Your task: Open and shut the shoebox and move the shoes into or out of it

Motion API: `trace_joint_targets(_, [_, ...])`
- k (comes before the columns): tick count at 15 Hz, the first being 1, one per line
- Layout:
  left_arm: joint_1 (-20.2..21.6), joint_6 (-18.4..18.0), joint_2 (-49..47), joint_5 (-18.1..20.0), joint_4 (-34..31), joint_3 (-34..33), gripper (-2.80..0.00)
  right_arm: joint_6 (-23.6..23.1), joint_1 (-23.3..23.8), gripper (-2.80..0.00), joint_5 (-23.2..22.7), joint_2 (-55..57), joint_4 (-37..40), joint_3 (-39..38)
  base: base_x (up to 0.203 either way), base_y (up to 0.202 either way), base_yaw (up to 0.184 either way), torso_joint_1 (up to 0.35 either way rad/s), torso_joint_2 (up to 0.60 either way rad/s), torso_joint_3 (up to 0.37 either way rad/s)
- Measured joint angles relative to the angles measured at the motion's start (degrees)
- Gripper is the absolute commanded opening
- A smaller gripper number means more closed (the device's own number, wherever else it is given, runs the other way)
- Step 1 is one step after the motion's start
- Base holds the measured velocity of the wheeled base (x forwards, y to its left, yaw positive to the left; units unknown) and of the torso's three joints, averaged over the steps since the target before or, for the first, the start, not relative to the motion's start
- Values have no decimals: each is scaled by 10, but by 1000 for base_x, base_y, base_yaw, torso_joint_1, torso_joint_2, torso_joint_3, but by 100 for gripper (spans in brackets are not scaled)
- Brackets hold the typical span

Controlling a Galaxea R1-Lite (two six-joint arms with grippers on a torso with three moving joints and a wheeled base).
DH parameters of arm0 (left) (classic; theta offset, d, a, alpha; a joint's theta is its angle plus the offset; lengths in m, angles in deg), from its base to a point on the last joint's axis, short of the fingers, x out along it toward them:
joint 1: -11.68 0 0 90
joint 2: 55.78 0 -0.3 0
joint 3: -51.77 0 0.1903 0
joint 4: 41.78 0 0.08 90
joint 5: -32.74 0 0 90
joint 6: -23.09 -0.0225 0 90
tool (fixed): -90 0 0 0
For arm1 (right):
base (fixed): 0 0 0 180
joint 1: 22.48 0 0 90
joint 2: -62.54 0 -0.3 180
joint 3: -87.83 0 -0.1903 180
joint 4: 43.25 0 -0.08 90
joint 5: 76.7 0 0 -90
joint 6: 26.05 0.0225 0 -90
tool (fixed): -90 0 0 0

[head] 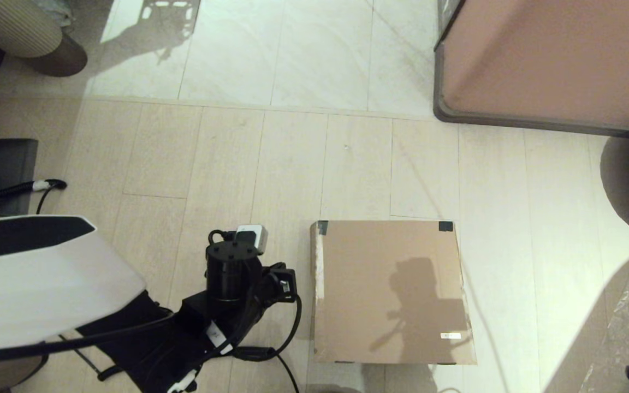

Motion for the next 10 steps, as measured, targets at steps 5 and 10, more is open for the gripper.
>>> trace_joint_targets(5, [3, 0, -17, 0, 0, 40, -280, 13, 11, -280, -9, 175, -97, 17, 0, 0, 0, 0, 0, 0])
trace_joint_targets(10, [8, -2, -60, 0, 0, 111, -280, 11, 43, -280, -35, 428, -335, 14, 0, 0, 0, 0, 0, 0])
